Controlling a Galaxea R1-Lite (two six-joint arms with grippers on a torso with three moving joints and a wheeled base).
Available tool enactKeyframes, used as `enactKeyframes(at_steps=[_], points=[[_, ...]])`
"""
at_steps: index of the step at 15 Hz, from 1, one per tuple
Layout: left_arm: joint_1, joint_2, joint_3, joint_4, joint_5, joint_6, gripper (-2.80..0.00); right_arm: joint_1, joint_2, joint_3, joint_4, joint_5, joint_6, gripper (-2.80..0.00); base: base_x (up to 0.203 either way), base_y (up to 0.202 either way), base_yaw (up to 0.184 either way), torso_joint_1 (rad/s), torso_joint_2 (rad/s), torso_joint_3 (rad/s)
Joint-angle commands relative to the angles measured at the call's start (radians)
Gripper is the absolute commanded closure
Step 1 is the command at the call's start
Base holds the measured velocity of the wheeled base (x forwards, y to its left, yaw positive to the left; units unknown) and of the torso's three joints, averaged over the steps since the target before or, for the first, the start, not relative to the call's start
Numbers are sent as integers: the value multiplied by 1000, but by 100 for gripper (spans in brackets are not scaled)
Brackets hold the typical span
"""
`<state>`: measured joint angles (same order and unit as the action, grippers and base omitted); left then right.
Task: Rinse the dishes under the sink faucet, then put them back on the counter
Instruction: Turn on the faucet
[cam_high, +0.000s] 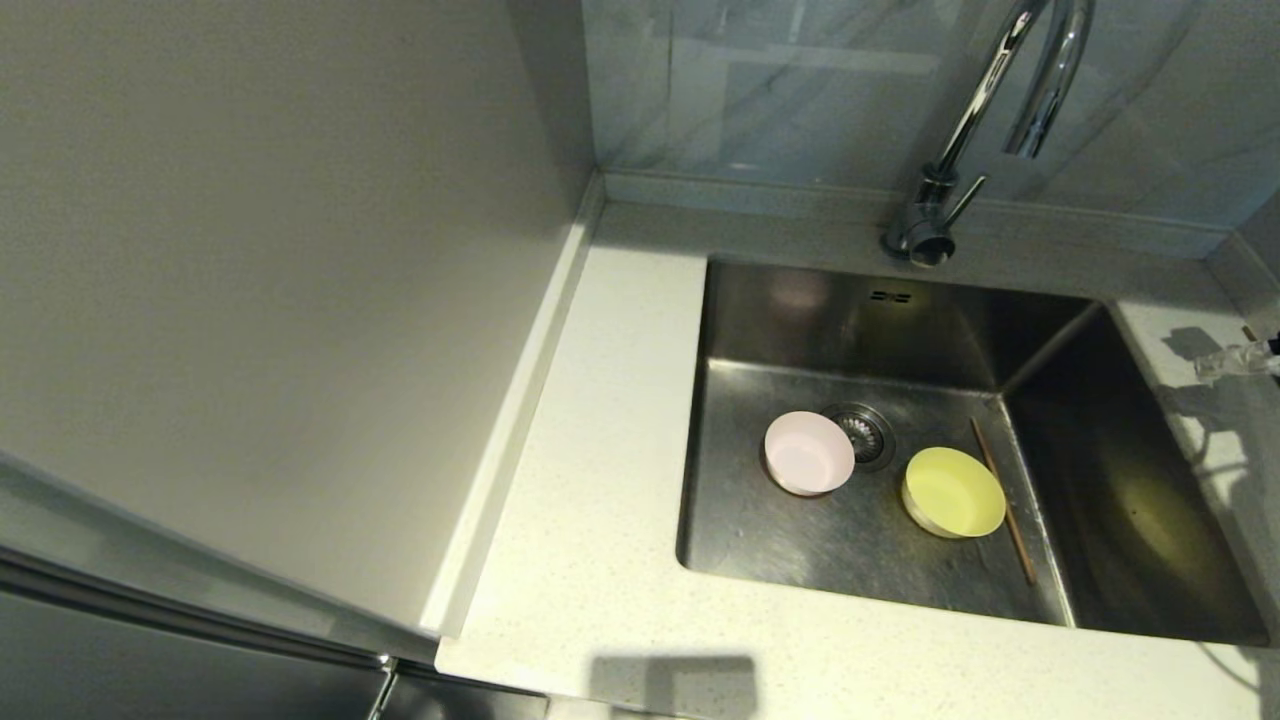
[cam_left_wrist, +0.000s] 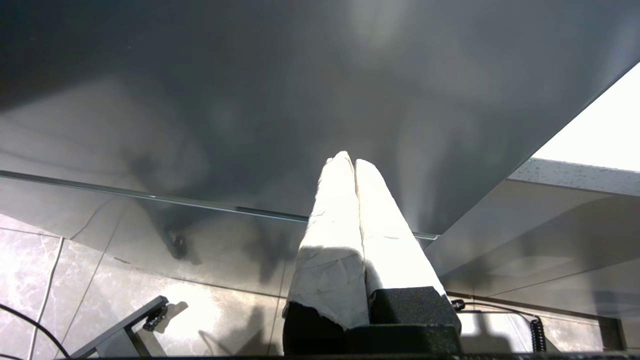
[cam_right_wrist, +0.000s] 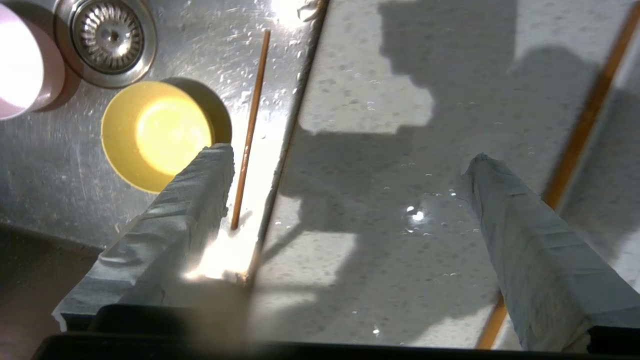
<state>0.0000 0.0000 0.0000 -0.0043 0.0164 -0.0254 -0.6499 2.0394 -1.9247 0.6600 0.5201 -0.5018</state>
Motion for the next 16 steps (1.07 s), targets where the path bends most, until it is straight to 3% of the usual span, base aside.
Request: enactKeyframes(at_steps=[1, 3, 9, 16], points=[[0, -3, 0, 0, 0, -1, 0, 14, -16, 19, 3, -8, -1, -280, 0, 0, 0, 0, 0, 0], [0, -3, 0, 0, 0, -1, 0, 29, -11, 25, 3, -58, 19, -280, 0, 0, 0, 0, 0, 0], [0, -3, 0, 0, 0, -1, 0, 75, 35, 23, -97, -258, 250, -280, 0, 0, 0, 0, 0, 0], [0, -3, 0, 0, 0, -1, 0, 68, 86, 2, -241, -283, 281, -280, 0, 0, 0, 0, 0, 0]])
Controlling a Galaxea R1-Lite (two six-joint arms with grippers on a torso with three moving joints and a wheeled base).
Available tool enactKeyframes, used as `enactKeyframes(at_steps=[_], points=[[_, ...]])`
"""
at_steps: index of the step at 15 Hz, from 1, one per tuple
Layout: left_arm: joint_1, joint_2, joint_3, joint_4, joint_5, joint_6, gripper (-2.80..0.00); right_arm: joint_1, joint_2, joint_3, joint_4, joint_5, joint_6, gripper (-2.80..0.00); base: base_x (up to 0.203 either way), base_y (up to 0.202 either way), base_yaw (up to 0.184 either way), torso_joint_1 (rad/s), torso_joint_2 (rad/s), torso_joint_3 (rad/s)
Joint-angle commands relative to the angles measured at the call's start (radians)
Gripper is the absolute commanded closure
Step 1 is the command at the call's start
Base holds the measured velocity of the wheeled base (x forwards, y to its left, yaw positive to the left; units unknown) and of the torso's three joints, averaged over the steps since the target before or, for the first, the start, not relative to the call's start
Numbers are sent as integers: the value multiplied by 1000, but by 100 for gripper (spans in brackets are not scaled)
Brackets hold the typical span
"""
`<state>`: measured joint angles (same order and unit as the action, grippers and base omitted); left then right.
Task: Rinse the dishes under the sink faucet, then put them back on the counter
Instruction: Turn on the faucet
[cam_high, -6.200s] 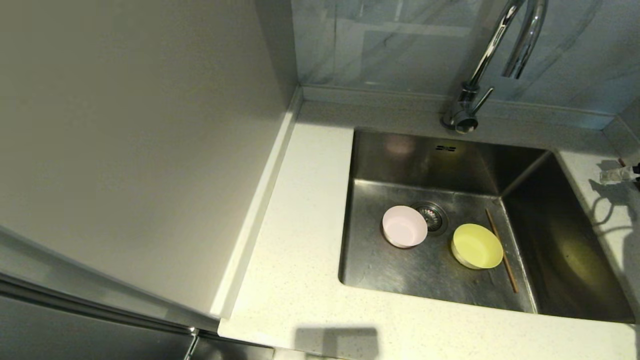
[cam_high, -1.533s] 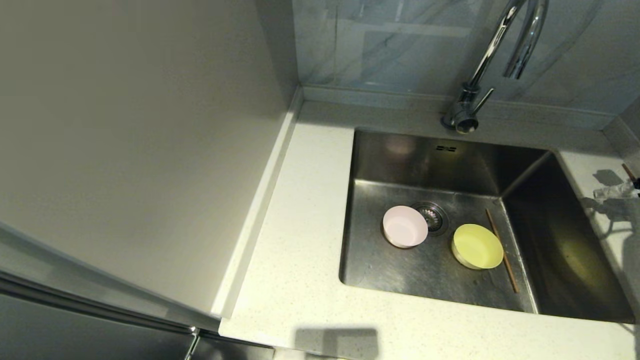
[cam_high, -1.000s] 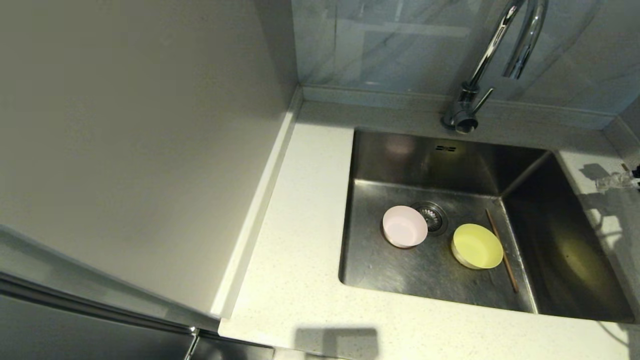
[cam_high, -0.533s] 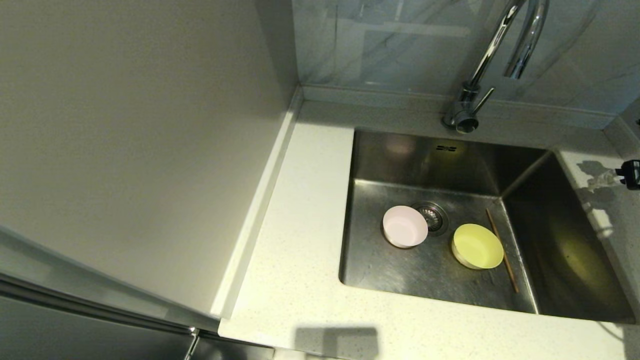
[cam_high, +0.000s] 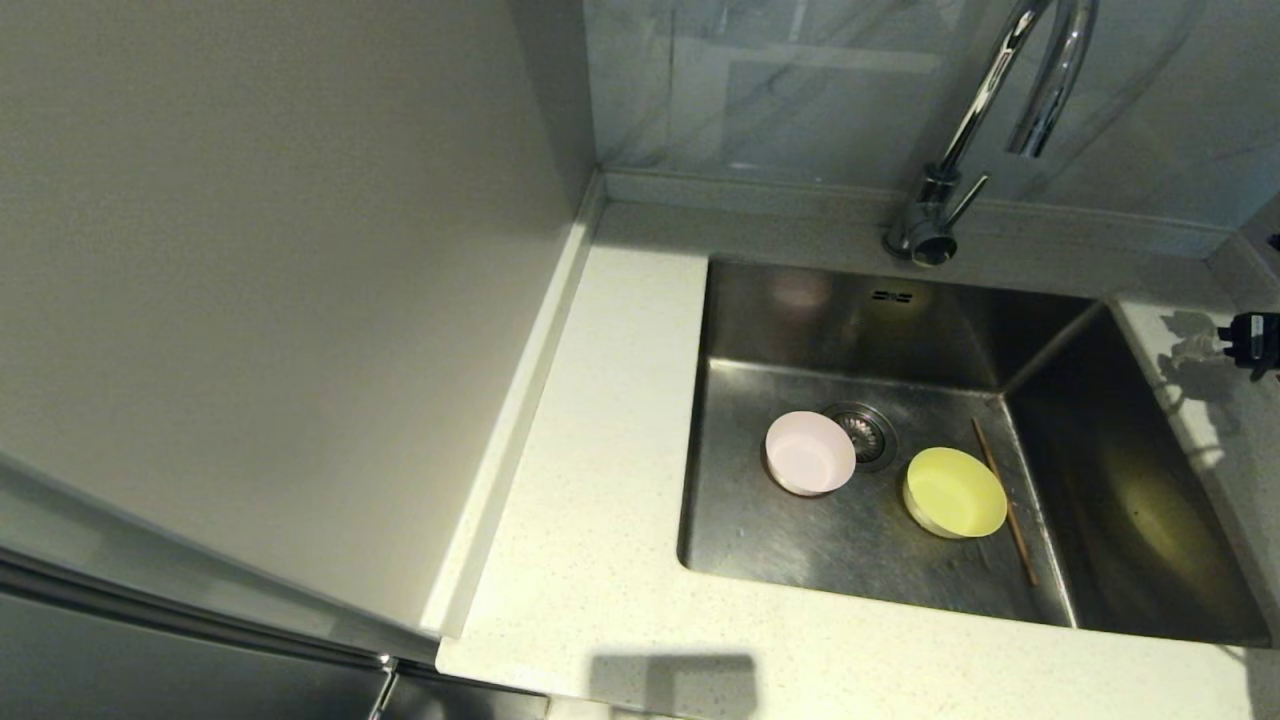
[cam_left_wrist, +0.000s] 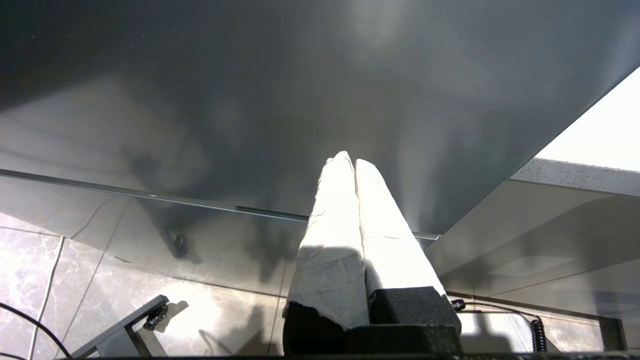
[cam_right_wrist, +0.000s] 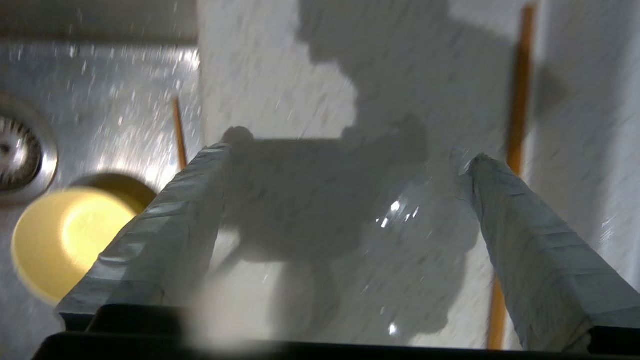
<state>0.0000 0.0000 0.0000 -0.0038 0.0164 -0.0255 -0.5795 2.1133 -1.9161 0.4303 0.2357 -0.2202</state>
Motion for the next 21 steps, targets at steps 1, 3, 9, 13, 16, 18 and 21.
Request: enactKeyframes(at_steps=[1, 3, 9, 13, 16, 18, 21], points=[[0, -3, 0, -1, 0, -1, 0, -11, 18, -12, -20, -2, -1, -280, 0, 0, 0, 0, 0, 0], [0, -3, 0, -1, 0, -1, 0, -21, 30, -28, -23, -3, -2, -280, 0, 0, 0, 0, 0, 0], [0, -3, 0, -1, 0, -1, 0, -51, 55, -55, -25, 3, -2, -280, 0, 0, 0, 0, 0, 0], [0, -3, 0, -1, 0, -1, 0, -54, 63, -55, -24, 10, -2, -280, 0, 0, 0, 0, 0, 0], [0, -3, 0, -1, 0, -1, 0, -53, 66, -45, -19, 11, -2, -280, 0, 0, 0, 0, 0, 0], [0, -3, 0, -1, 0, -1, 0, -52, 68, -43, -19, 11, -4, -280, 0, 0, 0, 0, 0, 0], [0, -3, 0, -1, 0, -1, 0, -52, 74, -43, -19, 11, -5, -280, 0, 0, 0, 0, 0, 0]])
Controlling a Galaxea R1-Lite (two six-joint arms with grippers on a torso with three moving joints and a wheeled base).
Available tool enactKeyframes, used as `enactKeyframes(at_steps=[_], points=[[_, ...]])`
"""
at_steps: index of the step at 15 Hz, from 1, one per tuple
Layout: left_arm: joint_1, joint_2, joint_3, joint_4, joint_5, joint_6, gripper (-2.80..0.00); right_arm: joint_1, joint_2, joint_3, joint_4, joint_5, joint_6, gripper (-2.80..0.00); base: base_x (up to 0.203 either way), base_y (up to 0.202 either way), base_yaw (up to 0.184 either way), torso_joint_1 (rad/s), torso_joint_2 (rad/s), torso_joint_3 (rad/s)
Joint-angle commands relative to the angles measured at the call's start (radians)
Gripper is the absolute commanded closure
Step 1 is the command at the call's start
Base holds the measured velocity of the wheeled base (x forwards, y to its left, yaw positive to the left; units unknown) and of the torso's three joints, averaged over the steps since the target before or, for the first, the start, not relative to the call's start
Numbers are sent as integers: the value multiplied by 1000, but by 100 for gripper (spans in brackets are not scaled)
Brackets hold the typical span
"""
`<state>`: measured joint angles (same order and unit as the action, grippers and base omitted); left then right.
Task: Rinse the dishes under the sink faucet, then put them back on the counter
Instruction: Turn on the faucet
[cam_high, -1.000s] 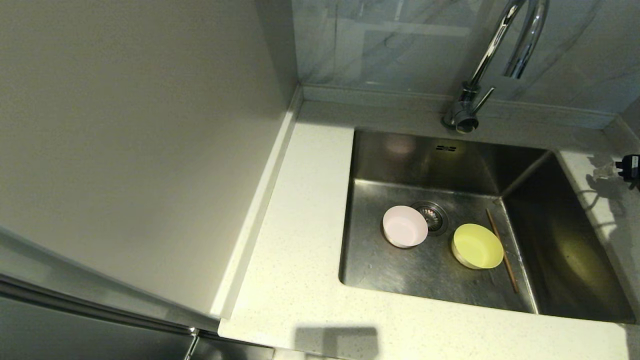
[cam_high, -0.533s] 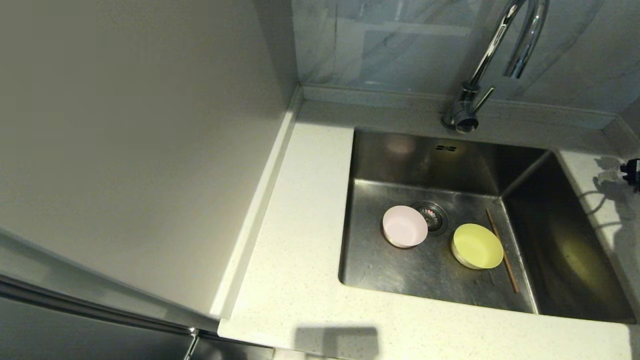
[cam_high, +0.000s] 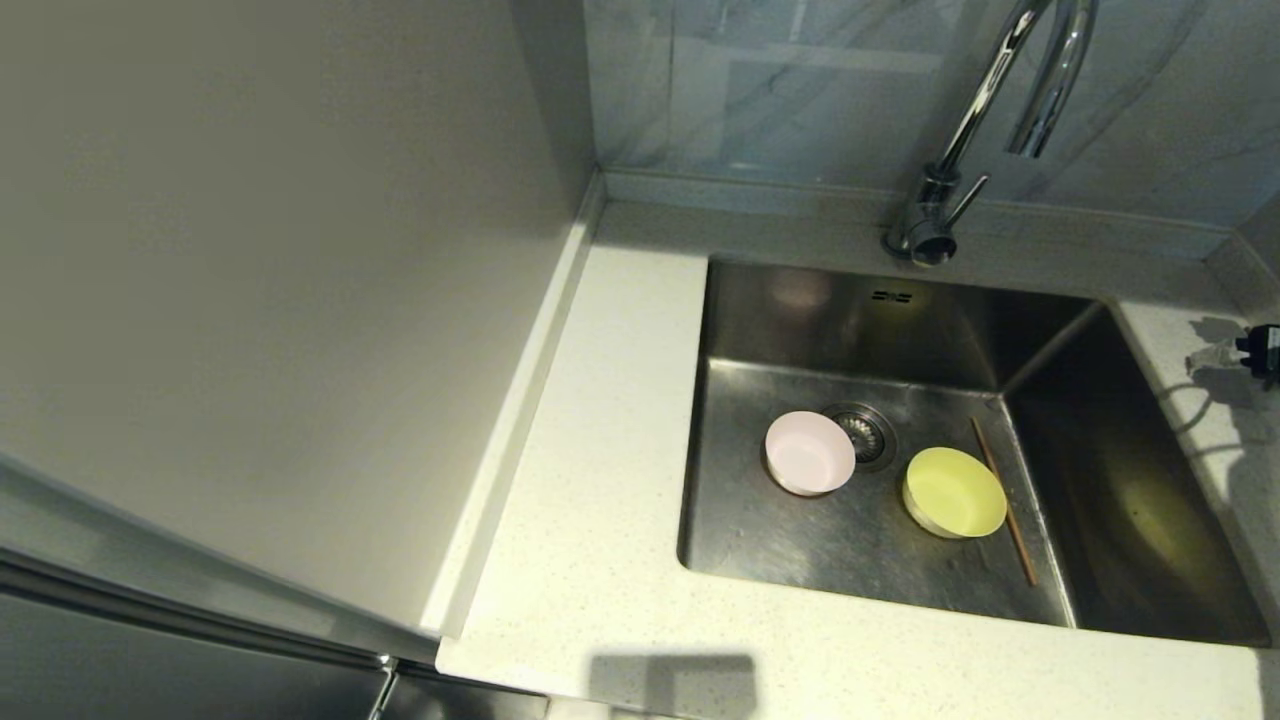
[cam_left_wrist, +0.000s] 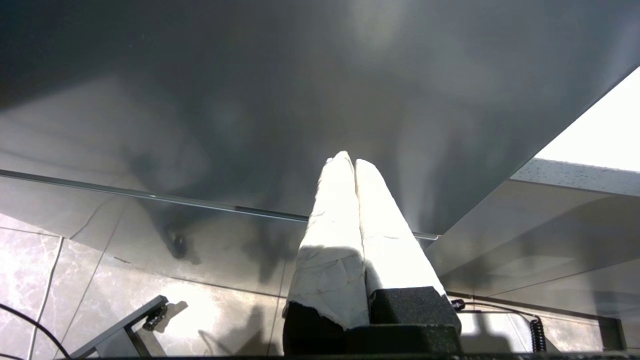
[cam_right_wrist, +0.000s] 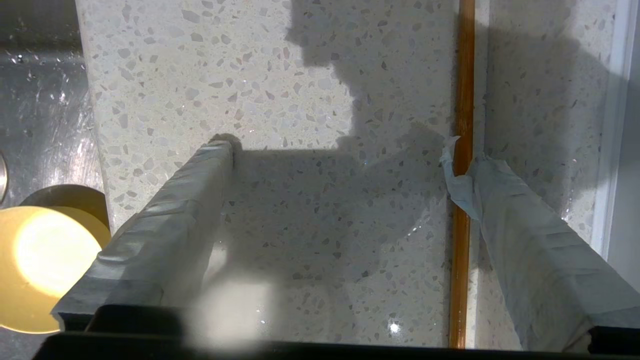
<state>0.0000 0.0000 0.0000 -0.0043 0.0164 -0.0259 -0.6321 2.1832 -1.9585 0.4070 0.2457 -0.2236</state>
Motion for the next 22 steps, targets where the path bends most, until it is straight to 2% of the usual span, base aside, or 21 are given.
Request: enactKeyframes(at_steps=[1, 3, 7, 8, 12, 18, 22], points=[[0, -3, 0, 0, 0, 0, 0, 0, 4, 0, 4, 1, -3, -280, 0, 0, 0, 0, 0, 0], [0, -3, 0, 0, 0, 0, 0, 0, 3, -2, 8, 38, -3, -280, 0, 0, 0, 0, 0, 0], [0, -3, 0, 0, 0, 0, 0, -1, -5, -12, 66, 174, 5, -280, 0, 0, 0, 0, 0, 0], [0, -3, 0, 0, 0, 0, 0, -1, -9, -13, 69, 181, 8, -280, 0, 0, 0, 0, 0, 0], [0, -3, 0, 0, 0, 0, 0, 0, -13, -20, 36, 173, 7, -280, 0, 0, 0, 0, 0, 0], [0, -3, 0, 0, 0, 0, 0, -2, 4, -19, 4, 65, -13, -280, 0, 0, 0, 0, 0, 0], [0, -3, 0, 0, 0, 0, 0, -20, 13, -20, 2, 65, -42, -280, 0, 0, 0, 0, 0, 0]])
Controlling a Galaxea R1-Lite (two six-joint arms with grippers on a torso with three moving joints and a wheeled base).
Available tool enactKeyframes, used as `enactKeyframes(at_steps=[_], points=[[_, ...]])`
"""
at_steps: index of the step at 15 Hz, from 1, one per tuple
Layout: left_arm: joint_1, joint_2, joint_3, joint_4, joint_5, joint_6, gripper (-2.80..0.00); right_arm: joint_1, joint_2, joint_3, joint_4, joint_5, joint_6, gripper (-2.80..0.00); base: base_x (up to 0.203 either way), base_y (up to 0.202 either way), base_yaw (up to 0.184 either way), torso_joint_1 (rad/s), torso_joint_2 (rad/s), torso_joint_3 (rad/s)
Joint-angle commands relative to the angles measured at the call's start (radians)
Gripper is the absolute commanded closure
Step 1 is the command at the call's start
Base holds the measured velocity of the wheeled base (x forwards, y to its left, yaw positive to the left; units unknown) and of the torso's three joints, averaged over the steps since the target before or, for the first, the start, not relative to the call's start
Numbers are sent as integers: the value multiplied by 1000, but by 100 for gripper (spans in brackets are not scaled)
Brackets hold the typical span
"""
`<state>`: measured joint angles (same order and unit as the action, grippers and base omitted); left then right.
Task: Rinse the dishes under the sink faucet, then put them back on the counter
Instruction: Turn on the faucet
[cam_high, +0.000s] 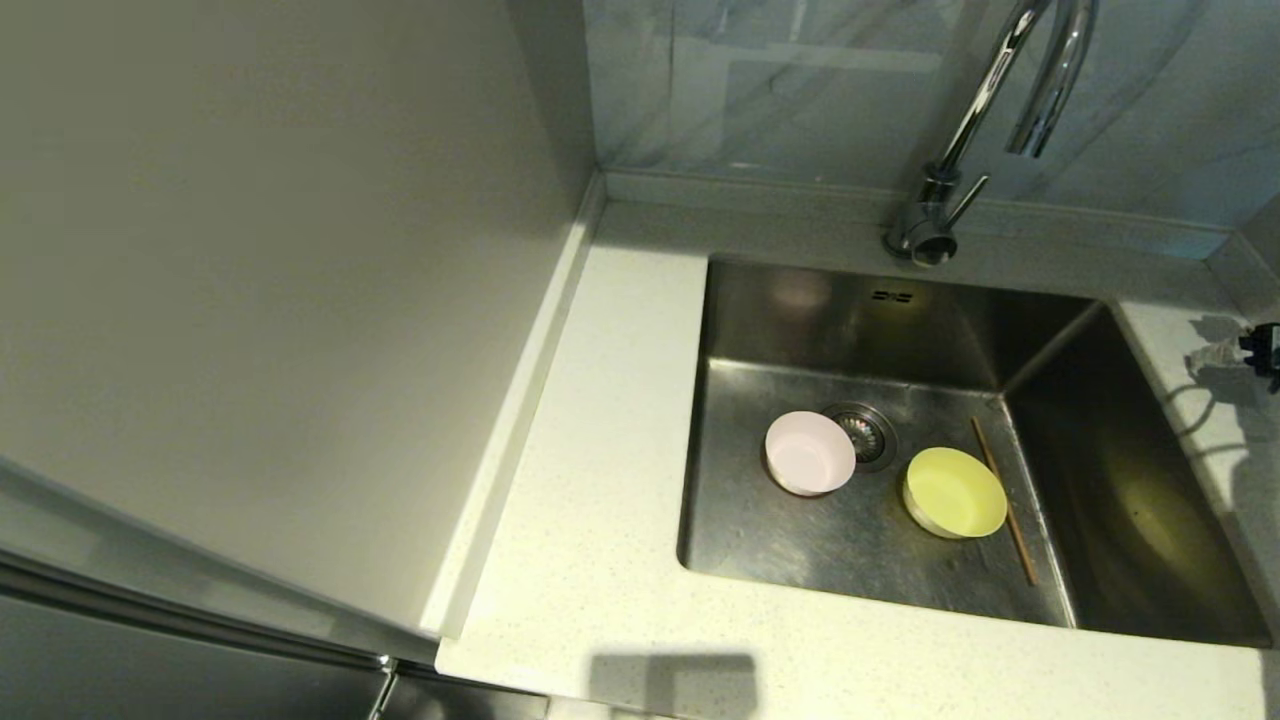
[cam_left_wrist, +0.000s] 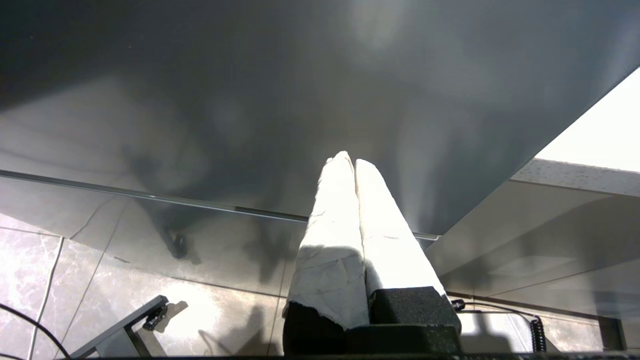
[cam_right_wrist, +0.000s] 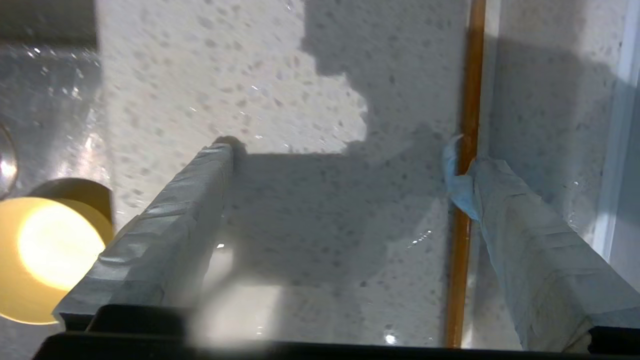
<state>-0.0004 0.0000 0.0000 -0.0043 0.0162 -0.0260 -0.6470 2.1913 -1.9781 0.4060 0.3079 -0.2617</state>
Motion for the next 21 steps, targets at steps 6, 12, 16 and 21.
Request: enactKeyframes(at_steps=[6, 12, 16, 21], points=[[0, -3, 0, 0, 1, 0, 0, -13, 8, 1, -47, 8, 1, -280, 0, 0, 0, 0, 0, 0], [0, -3, 0, 0, 1, 0, 0, -17, 22, 8, -44, 2, -4, -280, 0, 0, 0, 0, 0, 0], [0, -3, 0, 0, 1, 0, 0, -20, 28, 19, -41, 2, -9, -280, 0, 0, 0, 0, 0, 0], [0, -3, 0, 0, 1, 0, 0, -20, 16, 27, 53, 54, -16, -280, 0, 0, 0, 0, 0, 0]])
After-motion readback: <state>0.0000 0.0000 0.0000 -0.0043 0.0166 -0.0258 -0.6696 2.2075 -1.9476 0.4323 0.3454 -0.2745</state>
